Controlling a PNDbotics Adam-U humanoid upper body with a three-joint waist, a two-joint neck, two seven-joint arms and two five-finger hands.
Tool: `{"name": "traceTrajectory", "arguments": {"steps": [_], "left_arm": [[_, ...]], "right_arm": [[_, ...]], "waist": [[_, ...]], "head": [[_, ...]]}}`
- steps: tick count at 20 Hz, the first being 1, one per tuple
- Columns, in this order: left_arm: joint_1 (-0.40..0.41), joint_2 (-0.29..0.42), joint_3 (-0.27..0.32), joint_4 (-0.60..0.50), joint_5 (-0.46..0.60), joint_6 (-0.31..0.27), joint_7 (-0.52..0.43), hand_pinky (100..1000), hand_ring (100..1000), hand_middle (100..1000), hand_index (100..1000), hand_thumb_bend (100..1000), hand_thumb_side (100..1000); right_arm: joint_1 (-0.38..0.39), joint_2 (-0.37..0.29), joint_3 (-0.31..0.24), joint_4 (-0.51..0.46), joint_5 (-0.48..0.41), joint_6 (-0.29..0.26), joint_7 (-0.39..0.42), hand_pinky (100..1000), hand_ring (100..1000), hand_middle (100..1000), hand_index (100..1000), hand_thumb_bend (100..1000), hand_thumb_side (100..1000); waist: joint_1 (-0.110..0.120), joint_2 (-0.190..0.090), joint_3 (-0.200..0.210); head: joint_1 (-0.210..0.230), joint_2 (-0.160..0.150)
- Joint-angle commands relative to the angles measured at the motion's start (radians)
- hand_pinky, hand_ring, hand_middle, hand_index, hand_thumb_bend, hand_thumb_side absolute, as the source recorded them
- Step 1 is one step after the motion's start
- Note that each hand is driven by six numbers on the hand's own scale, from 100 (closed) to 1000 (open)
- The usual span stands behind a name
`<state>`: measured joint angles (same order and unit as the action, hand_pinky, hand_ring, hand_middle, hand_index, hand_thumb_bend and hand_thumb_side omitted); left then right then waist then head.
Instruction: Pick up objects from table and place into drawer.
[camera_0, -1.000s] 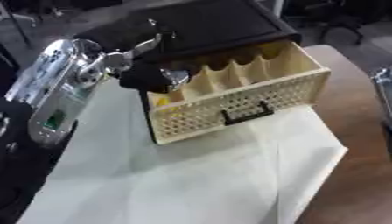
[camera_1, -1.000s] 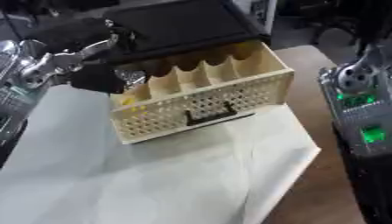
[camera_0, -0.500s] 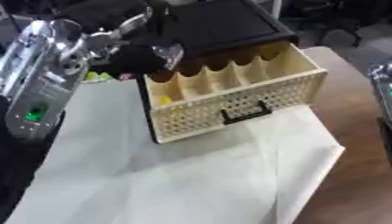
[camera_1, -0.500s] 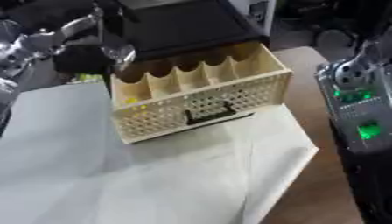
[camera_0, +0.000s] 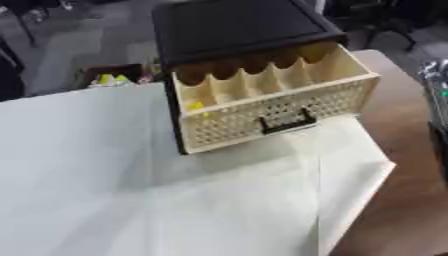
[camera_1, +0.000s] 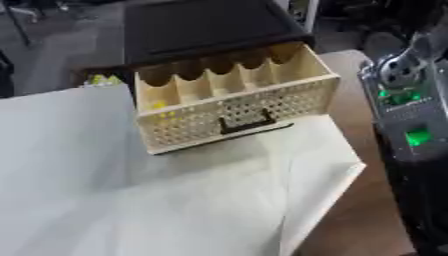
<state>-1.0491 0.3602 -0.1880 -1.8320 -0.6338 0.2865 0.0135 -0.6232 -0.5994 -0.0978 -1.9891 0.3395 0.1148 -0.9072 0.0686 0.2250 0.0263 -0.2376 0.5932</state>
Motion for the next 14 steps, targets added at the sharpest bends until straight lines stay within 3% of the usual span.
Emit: {"name": "traceTrajectory", "arguments": {"steps": [1,5,7,14], "left_arm": [[0.034,0.054,0.048,-0.093,0.089,0.045,0.113,537,593,549,841,100,927],[0.123,0.080,0.083,-0.160,0.159,0.072,0.232,545,598,556,841,100,936],[0.166,0.085,0.091,-0.166,0.188,0.055,0.282,549,602,561,841,100,932],[0.310,0.095,0.115,-0.168,0.283,-0.023,0.384,567,611,568,839,100,950]], "right_arm": [[-0.005,-0.054,0.002,-0.011,0.012,0.007,0.000,748,708,625,840,100,1000],[0.006,-0.096,0.023,-0.011,0.020,0.036,0.008,730,682,611,839,100,1000],[0.010,-0.125,0.032,-0.011,0.018,0.060,0.030,729,674,606,839,100,1000],[0.032,-0.245,0.064,-0.011,-0.068,0.197,0.213,673,587,532,803,100,1000]], "waist": [[-0.013,-0.023,0.007],[-0.025,-0.023,0.019],[-0.031,-0.022,0.025],[-0.050,-0.023,0.037]], "head": [[0.010,0.019],[0.028,0.021],[0.031,0.021],[-0.002,0.021]]}}
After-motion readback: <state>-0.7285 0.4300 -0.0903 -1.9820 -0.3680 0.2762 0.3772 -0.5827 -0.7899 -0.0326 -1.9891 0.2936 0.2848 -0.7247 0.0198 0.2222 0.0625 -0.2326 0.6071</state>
